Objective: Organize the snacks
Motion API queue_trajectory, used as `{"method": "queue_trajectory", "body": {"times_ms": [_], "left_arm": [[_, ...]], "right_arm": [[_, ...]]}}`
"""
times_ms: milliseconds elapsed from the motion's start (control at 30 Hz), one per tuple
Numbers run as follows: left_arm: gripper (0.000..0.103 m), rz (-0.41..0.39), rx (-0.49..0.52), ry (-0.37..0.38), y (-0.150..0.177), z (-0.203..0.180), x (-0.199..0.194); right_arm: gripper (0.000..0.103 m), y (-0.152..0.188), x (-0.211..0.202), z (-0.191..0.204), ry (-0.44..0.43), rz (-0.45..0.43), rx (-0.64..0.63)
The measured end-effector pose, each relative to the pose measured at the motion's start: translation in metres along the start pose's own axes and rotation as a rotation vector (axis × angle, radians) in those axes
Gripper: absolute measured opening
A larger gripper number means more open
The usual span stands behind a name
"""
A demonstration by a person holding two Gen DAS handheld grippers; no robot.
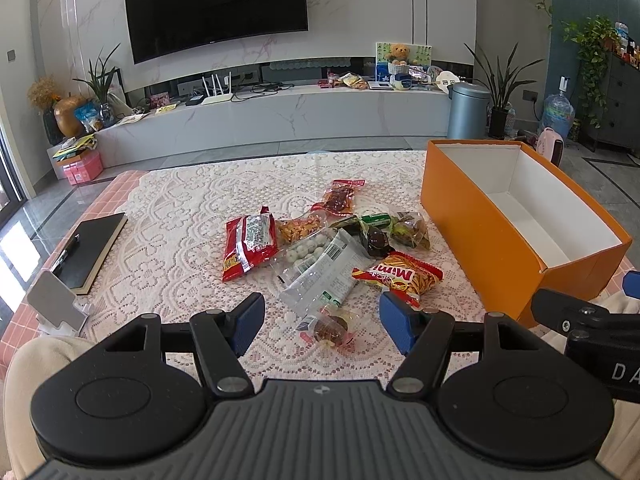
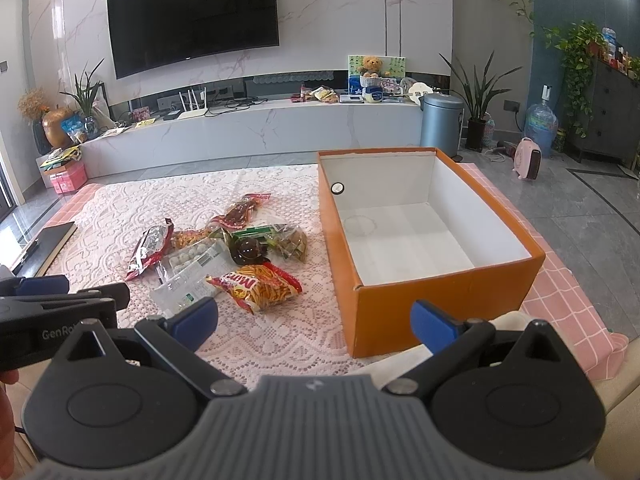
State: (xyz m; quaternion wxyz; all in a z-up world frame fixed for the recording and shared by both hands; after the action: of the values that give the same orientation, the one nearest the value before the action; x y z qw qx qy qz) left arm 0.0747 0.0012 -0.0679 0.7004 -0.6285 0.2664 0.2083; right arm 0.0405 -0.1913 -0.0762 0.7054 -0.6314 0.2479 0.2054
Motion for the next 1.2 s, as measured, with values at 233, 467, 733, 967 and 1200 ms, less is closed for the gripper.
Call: {"method": "queue_trajectory", "body": {"times_ms": [233,467,733,967,1200], "left_arm": [[0.078,0.001,-0.001,0.001,0.000,0.000,0.000],[0.078,0.002,-0.001,0.000,0.000,0.000,0.000],[0.078,0.011,0.016,0.013,0.002,0.000,0.003],[0.065,-0.009,-0.010,0.022,-0.009,0.020,0.009],[0.033,0.075,-0.042,0.135,-0.010,0.024,0.032]], "right_arm": [[0.100,0.001,0.000,0.000,0.000,0.001,-0.002],[0.100,0.001,0.000,0.000,0.000,0.001,-0.002],[0.100,0.001,0.001,0.004,-0.011,-0.010,0.002],[0.100,-0.009,0.004,0.011,-0.038,-0.088,0.016],[0.089,-0.008,0.026,0.029,-0.111,-0.086,-0.031]]}}
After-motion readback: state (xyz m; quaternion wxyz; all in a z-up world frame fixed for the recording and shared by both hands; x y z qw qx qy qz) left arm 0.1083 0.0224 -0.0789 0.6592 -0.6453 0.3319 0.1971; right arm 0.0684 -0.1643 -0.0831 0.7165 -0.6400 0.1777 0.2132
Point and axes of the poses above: each gripper's, at about its wrist camera, not at the fingertips, and x roughly the way its jaws point, z to its left, y to its underside, the point moved 10 cm from there along x, roughly the way its jaws point
